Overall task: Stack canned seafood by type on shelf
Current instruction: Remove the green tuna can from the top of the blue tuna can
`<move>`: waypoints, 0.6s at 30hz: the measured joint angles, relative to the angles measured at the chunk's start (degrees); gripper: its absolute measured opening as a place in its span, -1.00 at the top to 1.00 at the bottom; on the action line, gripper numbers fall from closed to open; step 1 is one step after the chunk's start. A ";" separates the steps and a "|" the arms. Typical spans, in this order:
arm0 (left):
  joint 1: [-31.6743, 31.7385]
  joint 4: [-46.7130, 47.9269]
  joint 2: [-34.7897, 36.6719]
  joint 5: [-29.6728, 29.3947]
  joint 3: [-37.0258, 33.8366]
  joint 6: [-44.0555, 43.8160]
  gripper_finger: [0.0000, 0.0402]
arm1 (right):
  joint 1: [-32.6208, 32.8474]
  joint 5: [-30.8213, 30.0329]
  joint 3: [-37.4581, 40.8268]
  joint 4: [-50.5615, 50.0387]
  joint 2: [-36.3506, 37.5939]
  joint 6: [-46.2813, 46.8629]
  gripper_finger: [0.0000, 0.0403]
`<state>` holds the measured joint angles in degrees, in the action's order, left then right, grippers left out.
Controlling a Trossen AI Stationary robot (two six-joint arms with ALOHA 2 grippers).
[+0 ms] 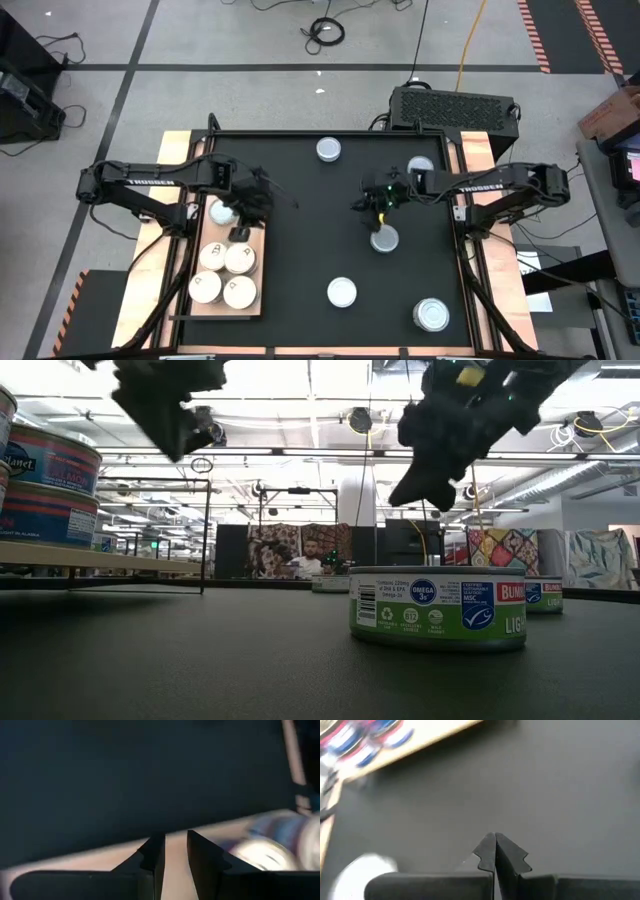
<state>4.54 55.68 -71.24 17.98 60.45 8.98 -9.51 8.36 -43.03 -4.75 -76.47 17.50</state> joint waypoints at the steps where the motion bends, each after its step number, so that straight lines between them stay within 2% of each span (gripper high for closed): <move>1: 0.00 -1.42 0.00 -1.53 0.00 0.64 0.59 | 1.16 1.52 -1.04 -2.75 0.00 0.66 1.00; 4: 0.00 -4.77 0.71 -4.59 0.00 3.51 0.59 | 5.33 2.95 -5.50 -13.57 0.00 3.72 1.00; 8: 0.00 -8.18 3.52 -5.15 -0.47 8.25 0.60 | 10.96 1.83 -11.32 -26.81 0.00 10.07 1.00; 12: 1.19 -12.32 9.00 -8.67 -3.92 9.33 0.60 | 16.18 -0.68 -15.92 -36.69 0.00 18.90 1.00; 15: 2.06 -17.65 14.08 -9.67 -7.64 7.96 0.60 | 20.00 -0.89 -17.55 -41.30 0.00 27.16 1.00; 18: 2.21 -29.03 18.88 -9.68 -12.38 8.11 0.60 | 24.62 -0.55 -17.52 -42.59 0.00 35.24 1.00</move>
<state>6.74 26.65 -52.36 8.29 48.07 17.08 15.11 7.81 -60.55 -47.34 -76.47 52.74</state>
